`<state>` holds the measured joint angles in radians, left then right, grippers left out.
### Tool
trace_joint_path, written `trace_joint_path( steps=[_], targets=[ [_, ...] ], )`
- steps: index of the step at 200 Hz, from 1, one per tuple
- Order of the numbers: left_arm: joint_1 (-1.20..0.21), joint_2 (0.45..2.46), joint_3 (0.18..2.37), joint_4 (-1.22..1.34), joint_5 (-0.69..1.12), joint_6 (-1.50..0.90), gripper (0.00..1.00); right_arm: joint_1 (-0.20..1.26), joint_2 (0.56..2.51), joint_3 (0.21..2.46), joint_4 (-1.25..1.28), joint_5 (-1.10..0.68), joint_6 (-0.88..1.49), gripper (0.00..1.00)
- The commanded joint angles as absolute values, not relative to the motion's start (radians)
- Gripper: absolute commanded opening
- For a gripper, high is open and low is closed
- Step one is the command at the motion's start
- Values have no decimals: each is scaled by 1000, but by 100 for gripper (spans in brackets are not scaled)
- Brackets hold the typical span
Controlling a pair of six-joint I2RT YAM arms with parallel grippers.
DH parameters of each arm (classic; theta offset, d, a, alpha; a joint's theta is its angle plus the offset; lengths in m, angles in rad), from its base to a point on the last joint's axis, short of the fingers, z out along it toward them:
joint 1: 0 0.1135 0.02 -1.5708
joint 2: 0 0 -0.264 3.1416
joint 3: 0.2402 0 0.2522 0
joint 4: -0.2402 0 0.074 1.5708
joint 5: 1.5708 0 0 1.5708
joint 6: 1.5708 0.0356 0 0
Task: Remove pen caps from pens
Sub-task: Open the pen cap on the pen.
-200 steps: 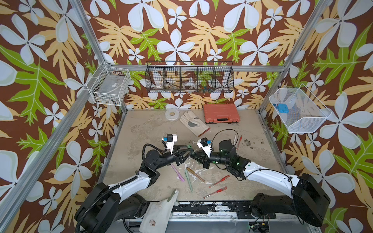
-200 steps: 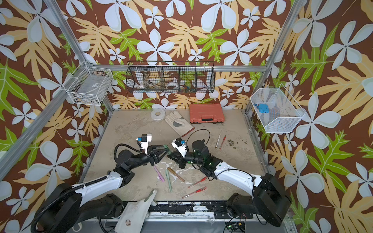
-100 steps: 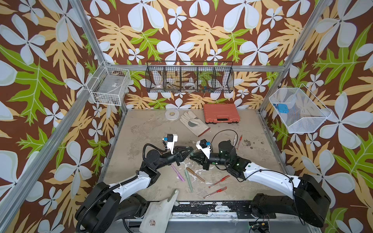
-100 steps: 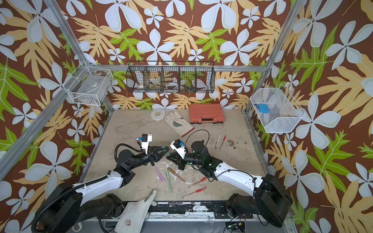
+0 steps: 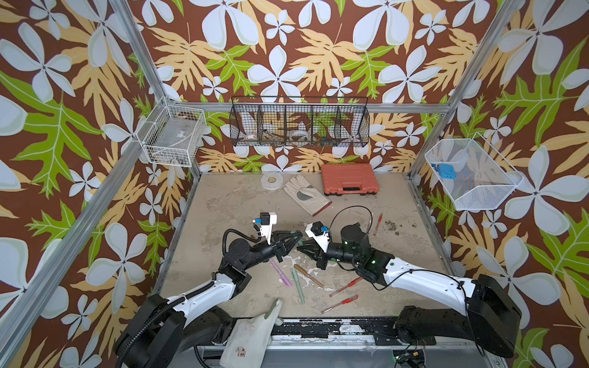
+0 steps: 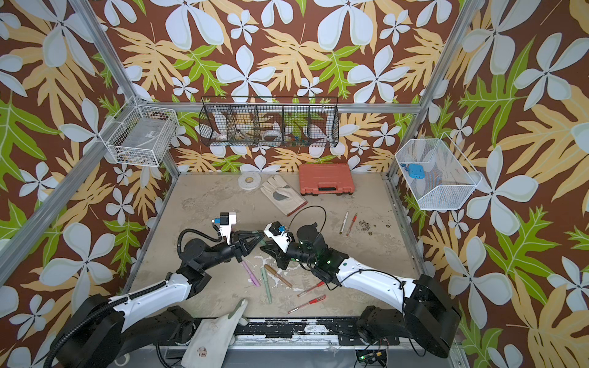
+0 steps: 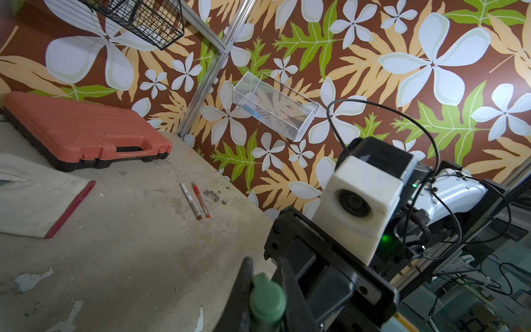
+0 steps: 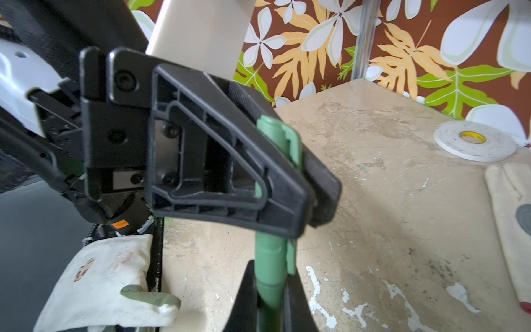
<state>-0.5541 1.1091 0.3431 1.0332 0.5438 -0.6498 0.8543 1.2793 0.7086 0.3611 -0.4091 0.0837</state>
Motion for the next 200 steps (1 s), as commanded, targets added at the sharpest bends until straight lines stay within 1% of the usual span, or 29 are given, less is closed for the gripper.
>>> trace_joint_path(
  steps=[1, 30, 48, 67, 83, 112, 126, 179, 200],
  targets=[
    [-554, 1089, 363, 1017, 503, -666, 0, 890, 1284, 720, 296, -273, 36, 0],
    [-555, 1069, 376, 943, 435, -675, 0, 925, 1266, 711, 291, -105, 27, 0],
    [-554, 1069, 378, 924, 414, -670, 0, 926, 1260, 708, 287, -105, 22, 0],
    [-554, 1079, 379, 929, 417, -672, 0, 925, 1254, 698, 306, -227, 24, 0],
    [-554, 1086, 374, 949, 430, -673, 0, 910, 1261, 693, 328, -365, 39, 0],
    [-554, 1079, 350, 1006, 472, -654, 0, 835, 1285, 682, 376, -626, 101, 0],
    [-553, 1070, 335, 1039, 478, -651, 0, 805, 1292, 673, 411, -719, 133, 0],
    [-552, 1064, 335, 1041, 488, -647, 0, 761, 1341, 668, 472, -873, 185, 0],
    [-552, 1054, 332, 1039, 478, -643, 0, 761, 1347, 665, 483, -852, 195, 0]
  ],
)
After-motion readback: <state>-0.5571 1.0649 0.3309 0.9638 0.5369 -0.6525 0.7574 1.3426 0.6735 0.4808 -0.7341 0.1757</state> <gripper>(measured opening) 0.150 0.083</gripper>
